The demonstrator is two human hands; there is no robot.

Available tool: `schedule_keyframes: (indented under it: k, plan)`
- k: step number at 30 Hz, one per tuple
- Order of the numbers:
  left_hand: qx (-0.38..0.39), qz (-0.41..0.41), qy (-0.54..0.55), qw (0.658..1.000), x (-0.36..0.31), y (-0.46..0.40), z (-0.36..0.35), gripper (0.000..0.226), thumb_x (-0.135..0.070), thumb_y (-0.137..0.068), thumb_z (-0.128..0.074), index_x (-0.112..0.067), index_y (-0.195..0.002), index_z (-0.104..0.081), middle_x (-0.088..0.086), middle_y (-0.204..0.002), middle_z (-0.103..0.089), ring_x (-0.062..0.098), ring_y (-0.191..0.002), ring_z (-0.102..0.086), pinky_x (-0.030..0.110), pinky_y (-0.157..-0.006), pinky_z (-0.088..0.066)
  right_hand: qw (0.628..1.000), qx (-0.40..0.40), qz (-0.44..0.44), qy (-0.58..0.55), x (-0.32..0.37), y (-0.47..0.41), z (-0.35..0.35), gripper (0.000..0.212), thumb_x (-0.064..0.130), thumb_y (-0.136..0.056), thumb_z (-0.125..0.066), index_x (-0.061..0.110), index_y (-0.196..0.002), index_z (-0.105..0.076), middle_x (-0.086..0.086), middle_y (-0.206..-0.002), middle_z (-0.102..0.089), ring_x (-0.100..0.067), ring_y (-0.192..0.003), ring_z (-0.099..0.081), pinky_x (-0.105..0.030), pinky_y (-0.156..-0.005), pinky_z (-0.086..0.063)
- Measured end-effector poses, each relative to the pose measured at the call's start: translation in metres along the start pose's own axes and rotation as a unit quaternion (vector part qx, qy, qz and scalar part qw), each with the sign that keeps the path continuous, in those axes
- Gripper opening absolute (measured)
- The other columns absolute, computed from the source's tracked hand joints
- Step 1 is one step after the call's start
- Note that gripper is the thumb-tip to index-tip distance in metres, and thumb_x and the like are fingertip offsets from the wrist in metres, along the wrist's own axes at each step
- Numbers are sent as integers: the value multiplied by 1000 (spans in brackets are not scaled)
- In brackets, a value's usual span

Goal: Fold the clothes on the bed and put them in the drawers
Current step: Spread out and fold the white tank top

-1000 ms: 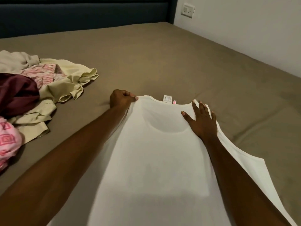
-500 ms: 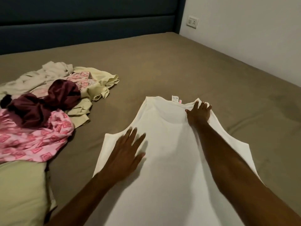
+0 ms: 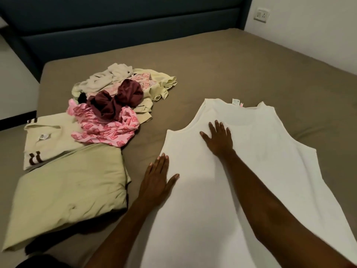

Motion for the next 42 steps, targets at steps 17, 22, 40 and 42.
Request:
schedule_keyframes:
  k: [17,22,40,42]
  plan:
    - [-96,-15,-32,995,30,115,7,58,-36,-110,-26,0,-153,-41,27,-152,-45,42,-139,-47,57,-115,-34,987,-35,-152,48,-123,249,47,97,79,-97,-20,8,-163,-22,-14,-170,-19,-30,-157,-18,-48,-128,-15]
    - [-21,-143,-33,989,-3,167,3,71,-56,-104,-29,-20,-164,-17,9,-171,-9,22,-159,-6,52,-125,-17,978,-49,-196,56,-142,323,52,98,79,-97,-23,3,-160,-27,-16,-168,-24,-29,-156,-22,-47,-127,-17]
    - [68,-161,-44,984,3,218,16,125,-99,-75,-33,-19,-164,3,8,-172,6,22,-159,6,55,-125,-8,938,-103,-332,-5,-144,452,87,115,88,-90,-18,-4,-160,-17,-24,-167,-21,-34,-156,-20,-49,-128,-16]
    - [73,-82,22,994,9,214,15,127,-100,-72,-32,-20,-164,6,6,-172,5,23,-159,4,50,-126,-8,956,-99,-274,-34,-97,442,76,108,83,-94,-27,-1,-162,-15,-19,-169,-18,-31,-157,-19,-42,-127,-16]
Point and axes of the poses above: each hand's wrist, its own y-axis away from the middle knuckle, its own z-axis out of the back of the hand, x = y × z, the point moved 4 cm from there along -y, towards the middle knuckle
